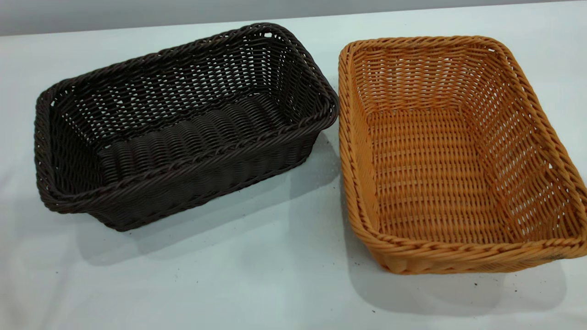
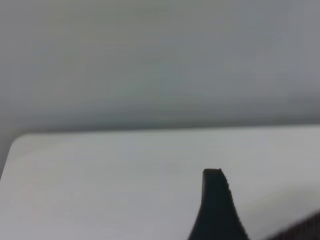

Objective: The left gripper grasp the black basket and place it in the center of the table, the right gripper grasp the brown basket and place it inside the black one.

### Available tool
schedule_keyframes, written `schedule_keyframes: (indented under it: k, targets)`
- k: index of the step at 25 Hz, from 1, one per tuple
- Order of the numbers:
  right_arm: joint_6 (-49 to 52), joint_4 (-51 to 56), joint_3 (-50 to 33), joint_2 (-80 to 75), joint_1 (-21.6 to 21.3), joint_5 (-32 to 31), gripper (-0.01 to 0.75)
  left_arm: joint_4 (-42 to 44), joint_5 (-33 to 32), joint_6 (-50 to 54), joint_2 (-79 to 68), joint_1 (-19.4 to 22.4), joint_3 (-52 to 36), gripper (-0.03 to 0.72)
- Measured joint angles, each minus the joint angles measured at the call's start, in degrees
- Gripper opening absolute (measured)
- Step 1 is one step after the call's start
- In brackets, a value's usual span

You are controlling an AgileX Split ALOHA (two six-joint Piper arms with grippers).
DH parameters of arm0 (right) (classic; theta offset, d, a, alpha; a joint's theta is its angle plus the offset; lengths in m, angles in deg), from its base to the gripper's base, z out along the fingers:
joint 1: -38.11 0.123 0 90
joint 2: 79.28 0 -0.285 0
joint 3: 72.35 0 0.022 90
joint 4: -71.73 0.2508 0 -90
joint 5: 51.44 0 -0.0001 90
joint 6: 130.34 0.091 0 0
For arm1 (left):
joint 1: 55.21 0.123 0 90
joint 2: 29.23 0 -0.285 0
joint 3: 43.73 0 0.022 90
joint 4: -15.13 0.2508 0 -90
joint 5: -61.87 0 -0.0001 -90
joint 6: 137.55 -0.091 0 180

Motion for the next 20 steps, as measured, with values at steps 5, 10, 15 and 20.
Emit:
schedule_keyframes:
  k: [5, 10, 15, 20]
  targets:
    - [0.00, 2.93, 3.64, -4.29, 0.00, -6.27, 0.567, -1.56, 5.73, -0.99, -8.33, 0.00, 5.26, 0.428]
    - [0.10, 8.32, 5.49, -6.67, 0.00, -13.99, 0.568, -1.44, 9.20, -6.04, -15.67, 0.00, 9.82, 0.428]
    - [6.58, 12.30, 5.49, -8.58, 0.00, -25.19, 0.568, -1.39, 12.62, -13.39, -21.58, -0.13, 10.60, 0.428]
    - [15.79, 14.93, 5.49, -11.00, 0.00, -36.46, 0.568, -1.17, 15.54, -17.87, -24.53, -0.98, 10.55, 0.428]
